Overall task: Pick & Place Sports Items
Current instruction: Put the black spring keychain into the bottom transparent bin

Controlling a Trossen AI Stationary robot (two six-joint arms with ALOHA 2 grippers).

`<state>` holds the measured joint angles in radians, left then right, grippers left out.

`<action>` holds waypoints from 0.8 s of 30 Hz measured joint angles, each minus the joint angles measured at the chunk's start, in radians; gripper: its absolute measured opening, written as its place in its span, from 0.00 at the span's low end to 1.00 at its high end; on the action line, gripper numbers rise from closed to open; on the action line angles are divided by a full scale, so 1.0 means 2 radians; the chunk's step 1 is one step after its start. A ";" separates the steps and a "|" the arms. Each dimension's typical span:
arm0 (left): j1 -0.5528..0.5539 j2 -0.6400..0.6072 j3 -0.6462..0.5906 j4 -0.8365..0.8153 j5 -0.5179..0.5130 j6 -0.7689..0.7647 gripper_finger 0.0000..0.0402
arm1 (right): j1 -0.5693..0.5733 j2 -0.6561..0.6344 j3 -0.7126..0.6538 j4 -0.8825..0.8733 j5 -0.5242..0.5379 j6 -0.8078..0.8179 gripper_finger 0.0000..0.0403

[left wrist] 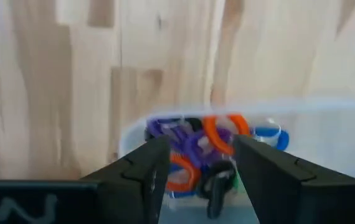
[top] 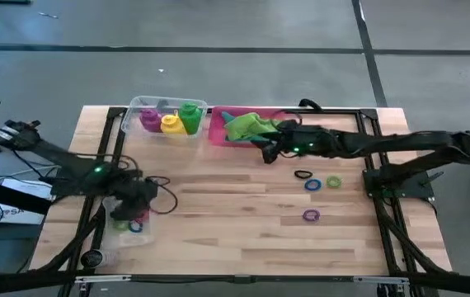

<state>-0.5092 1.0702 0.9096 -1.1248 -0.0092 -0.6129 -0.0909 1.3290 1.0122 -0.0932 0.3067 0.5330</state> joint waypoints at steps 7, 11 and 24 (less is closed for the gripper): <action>0.069 0.000 0.000 0.052 0.000 0.043 0.36 | -0.012 -0.042 0.000 -0.140 -0.075 -0.006 0.51; 0.105 0.000 0.000 0.088 0.000 0.056 0.36 | -0.022 -0.051 0.000 -0.209 -0.134 -0.041 0.51; 0.187 0.000 0.000 0.206 0.000 0.064 0.36 | -0.034 -0.053 0.000 -0.385 -0.183 -0.316 0.51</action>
<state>-0.1352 1.0695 0.9096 -0.7122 -0.0093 -0.4847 -0.1593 1.2240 1.0122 -0.8632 -0.0587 -0.0999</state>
